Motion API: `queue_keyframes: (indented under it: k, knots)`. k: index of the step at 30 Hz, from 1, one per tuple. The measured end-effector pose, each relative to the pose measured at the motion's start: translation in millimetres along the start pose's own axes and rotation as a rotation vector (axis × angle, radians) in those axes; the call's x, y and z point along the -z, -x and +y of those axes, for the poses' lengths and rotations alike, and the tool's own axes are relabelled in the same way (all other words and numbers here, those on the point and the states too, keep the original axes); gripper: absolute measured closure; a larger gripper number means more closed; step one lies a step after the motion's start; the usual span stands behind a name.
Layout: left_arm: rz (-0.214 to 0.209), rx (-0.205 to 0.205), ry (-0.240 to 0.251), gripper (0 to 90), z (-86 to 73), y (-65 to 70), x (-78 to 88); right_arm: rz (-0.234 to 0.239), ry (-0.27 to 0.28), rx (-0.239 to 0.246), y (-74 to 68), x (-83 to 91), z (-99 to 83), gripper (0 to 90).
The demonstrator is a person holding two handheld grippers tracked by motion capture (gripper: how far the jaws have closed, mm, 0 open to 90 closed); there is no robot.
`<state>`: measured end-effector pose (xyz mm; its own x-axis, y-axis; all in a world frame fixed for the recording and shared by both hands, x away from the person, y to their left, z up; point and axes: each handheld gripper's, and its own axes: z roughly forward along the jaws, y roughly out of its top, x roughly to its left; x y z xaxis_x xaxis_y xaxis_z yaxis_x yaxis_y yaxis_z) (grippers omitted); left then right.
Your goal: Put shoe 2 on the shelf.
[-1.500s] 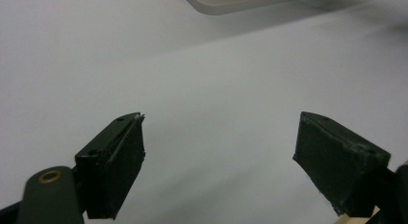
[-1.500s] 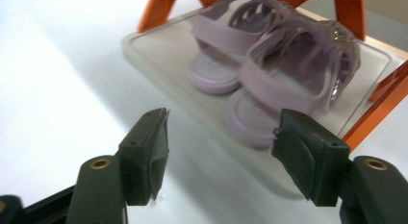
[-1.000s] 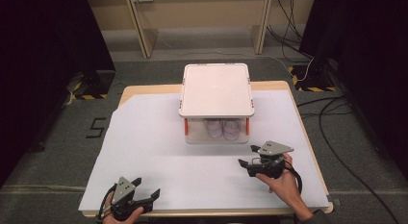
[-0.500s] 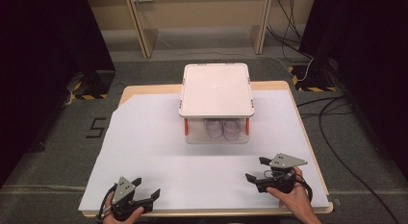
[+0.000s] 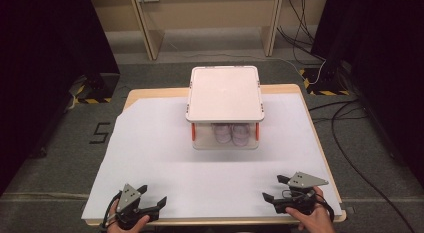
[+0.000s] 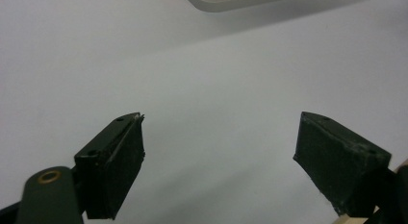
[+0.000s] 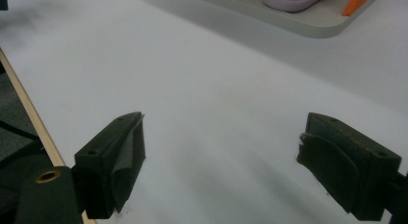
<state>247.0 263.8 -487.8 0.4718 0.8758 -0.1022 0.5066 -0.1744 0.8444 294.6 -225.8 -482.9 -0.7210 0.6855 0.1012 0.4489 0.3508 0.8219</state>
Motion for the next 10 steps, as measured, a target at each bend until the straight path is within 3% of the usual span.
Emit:
queue_keyframes:
  k: [10]
  knots:
    - [-0.005, -0.006, -0.006, 16.5, 0.2, -0.1, -0.2, -0.056, -0.037, -0.03, 4.3, 12.7, -12.3, 16.2]
